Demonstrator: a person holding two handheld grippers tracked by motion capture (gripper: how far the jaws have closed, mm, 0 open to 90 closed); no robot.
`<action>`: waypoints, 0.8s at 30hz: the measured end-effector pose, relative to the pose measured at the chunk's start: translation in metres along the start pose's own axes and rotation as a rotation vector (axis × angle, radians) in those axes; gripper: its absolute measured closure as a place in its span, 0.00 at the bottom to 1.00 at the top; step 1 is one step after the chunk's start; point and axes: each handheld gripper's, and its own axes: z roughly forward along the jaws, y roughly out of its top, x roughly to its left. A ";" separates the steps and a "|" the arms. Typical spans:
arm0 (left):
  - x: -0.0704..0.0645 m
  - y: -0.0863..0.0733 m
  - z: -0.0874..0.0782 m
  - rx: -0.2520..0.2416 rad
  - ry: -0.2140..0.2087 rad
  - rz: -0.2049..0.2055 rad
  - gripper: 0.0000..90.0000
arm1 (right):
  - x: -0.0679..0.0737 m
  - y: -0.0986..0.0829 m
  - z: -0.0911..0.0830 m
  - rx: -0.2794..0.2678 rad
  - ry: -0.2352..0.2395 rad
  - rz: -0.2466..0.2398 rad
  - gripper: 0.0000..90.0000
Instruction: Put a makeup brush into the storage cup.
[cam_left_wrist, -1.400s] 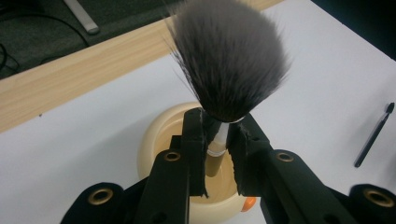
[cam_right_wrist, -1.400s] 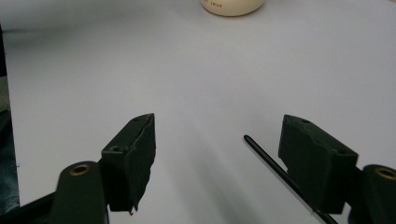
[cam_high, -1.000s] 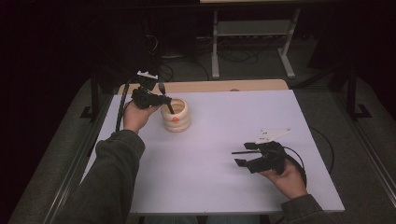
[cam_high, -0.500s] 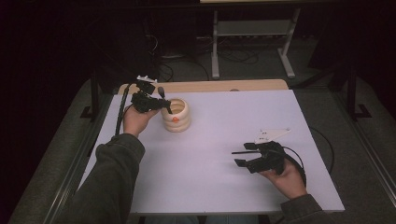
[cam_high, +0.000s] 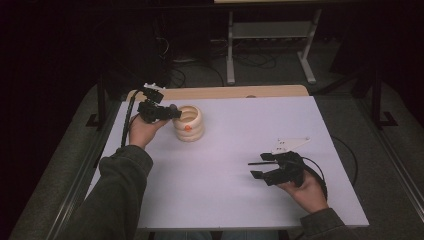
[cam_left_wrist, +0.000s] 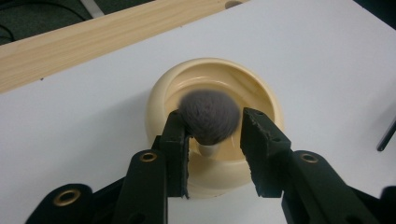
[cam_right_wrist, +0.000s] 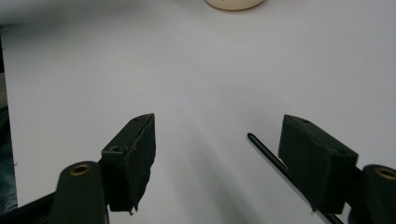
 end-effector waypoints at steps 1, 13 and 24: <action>0.000 -0.001 -0.001 -0.006 0.001 -0.005 0.67 | -0.001 0.000 -0.001 -0.002 -0.002 0.000 0.29; -0.003 -0.018 -0.019 -0.006 -0.012 0.028 0.57 | -0.004 -0.003 -0.006 -0.004 -0.026 0.005 0.29; -0.010 -0.034 -0.029 -0.013 -0.044 0.056 0.55 | -0.009 -0.006 -0.010 -0.005 -0.045 0.009 0.28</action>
